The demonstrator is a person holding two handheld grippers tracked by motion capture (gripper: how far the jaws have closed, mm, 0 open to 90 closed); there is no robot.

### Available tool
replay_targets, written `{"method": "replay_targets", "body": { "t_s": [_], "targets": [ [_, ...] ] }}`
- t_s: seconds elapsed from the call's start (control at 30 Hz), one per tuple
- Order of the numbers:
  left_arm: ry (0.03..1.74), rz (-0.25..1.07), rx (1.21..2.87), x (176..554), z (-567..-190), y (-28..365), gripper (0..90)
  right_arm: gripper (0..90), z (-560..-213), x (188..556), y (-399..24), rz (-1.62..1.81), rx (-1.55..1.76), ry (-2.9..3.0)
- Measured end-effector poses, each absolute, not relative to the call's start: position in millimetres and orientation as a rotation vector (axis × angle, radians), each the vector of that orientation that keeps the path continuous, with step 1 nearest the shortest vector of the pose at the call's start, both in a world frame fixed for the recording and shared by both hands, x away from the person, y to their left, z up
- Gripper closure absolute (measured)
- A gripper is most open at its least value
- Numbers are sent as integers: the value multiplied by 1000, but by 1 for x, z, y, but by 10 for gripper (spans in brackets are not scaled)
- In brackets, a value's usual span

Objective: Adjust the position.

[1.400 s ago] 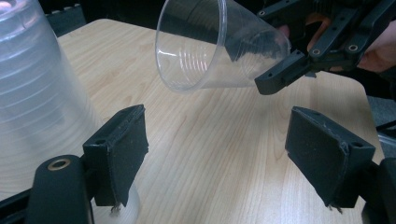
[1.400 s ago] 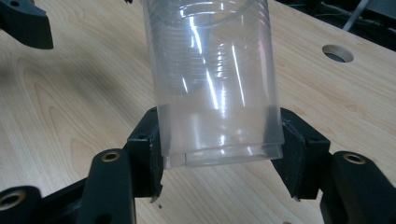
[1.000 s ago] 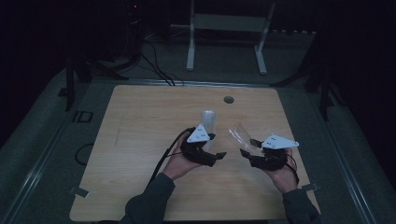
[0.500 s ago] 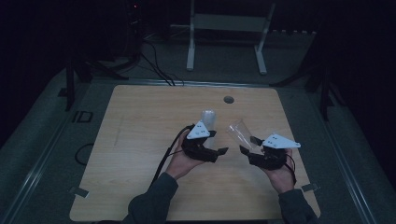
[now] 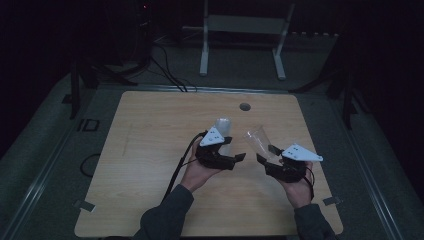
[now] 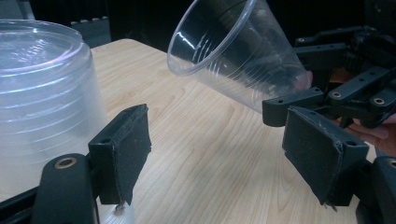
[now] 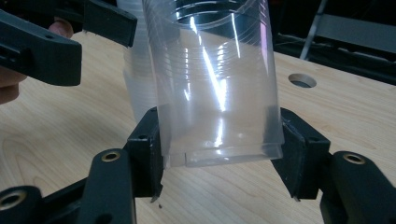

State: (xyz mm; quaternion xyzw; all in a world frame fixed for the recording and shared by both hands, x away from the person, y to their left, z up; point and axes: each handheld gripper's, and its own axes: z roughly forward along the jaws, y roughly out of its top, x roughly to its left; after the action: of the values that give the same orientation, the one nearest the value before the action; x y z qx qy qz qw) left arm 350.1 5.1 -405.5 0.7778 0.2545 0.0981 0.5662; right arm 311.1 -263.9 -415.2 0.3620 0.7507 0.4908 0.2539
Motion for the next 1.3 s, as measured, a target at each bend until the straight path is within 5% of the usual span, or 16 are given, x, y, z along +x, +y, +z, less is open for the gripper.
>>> {"method": "replay_targets", "body": {
  "t_s": [1.3],
  "targets": [
    [654,125,1760,360,-391,-22,182,416,-413,302,-262,1395,1020,1877]
  ]
}}
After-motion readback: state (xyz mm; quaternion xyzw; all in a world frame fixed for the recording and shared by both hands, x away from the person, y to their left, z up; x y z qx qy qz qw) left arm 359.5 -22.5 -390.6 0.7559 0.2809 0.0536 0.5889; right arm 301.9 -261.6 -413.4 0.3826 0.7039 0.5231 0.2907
